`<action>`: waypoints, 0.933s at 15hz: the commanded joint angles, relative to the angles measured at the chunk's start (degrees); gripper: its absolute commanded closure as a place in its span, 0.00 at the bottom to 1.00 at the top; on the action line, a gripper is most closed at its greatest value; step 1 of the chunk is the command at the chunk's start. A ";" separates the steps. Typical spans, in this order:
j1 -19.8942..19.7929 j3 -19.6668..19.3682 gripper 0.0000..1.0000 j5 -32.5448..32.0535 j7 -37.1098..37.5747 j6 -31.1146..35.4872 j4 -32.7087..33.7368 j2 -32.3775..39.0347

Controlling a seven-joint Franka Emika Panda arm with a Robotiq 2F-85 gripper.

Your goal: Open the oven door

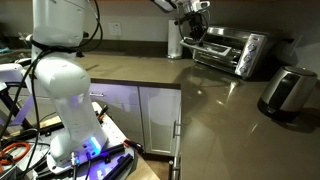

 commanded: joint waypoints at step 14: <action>-0.36 1.12 1.00 3.74 -4.71 -6.45 -0.06 -0.27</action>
